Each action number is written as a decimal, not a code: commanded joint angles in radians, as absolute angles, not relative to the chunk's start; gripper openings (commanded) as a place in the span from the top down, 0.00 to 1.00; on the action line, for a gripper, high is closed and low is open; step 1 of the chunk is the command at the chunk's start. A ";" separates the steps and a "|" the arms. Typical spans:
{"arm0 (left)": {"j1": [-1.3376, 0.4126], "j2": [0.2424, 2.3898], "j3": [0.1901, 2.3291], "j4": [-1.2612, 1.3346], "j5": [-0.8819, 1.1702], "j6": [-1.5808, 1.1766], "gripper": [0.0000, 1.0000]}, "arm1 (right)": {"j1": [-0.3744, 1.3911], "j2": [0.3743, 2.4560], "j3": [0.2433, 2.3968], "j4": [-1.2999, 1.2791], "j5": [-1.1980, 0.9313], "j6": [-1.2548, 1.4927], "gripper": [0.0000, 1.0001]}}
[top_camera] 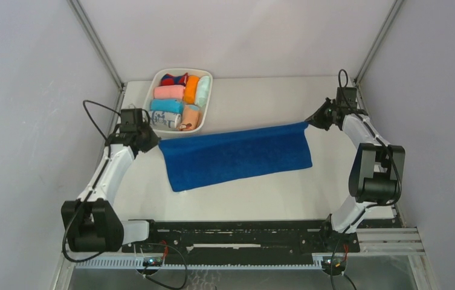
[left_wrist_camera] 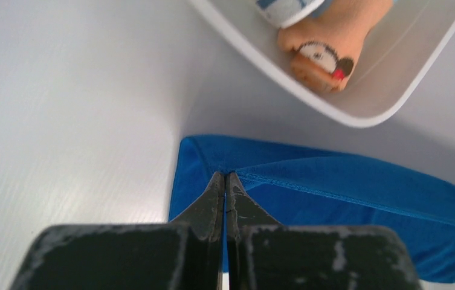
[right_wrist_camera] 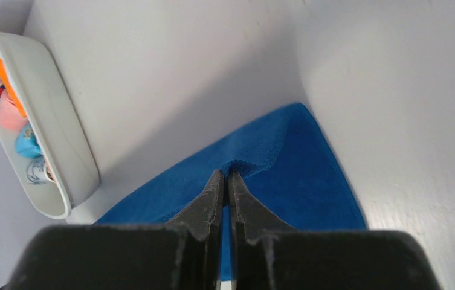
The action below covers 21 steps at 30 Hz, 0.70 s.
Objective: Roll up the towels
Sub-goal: Fold the towel at the center of the board.
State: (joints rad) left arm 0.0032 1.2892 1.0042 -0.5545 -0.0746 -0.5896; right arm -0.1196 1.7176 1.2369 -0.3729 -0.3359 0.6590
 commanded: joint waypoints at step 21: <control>-0.001 1.024 0.591 -0.573 0.038 -0.711 1.00 | -0.167 1.525 0.907 -0.346 -0.312 0.566 1.00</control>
